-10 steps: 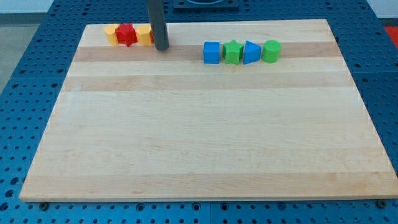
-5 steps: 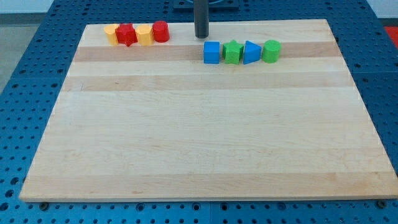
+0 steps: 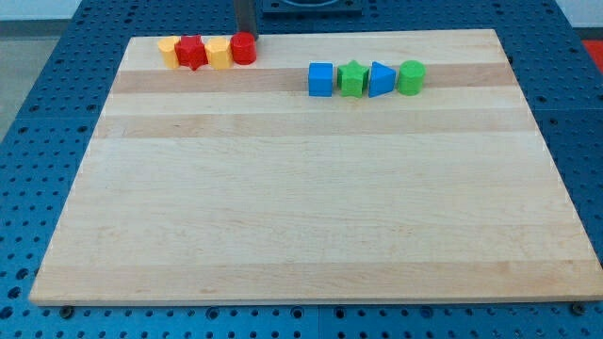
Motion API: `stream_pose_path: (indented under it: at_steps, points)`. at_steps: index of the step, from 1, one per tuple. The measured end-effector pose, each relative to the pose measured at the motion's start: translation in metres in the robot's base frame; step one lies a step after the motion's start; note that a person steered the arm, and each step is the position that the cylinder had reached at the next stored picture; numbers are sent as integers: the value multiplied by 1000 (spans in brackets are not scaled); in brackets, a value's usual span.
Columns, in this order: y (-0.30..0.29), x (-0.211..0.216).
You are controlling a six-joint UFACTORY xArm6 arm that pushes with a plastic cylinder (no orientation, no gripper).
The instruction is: Move your arm to the top right of the board
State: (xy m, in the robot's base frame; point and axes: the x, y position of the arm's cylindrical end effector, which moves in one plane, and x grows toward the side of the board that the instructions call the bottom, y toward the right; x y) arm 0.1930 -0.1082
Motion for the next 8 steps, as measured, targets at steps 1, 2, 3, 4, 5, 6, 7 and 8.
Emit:
stream_pose_path:
  at_steps: [1, 2, 3, 4, 5, 6, 7, 8]
  points:
    - [1, 5]
    - [1, 5]
    - [1, 5]
    - [1, 6]
    - [1, 7]
    - [1, 8]
    - [1, 8]
    - [36, 0]
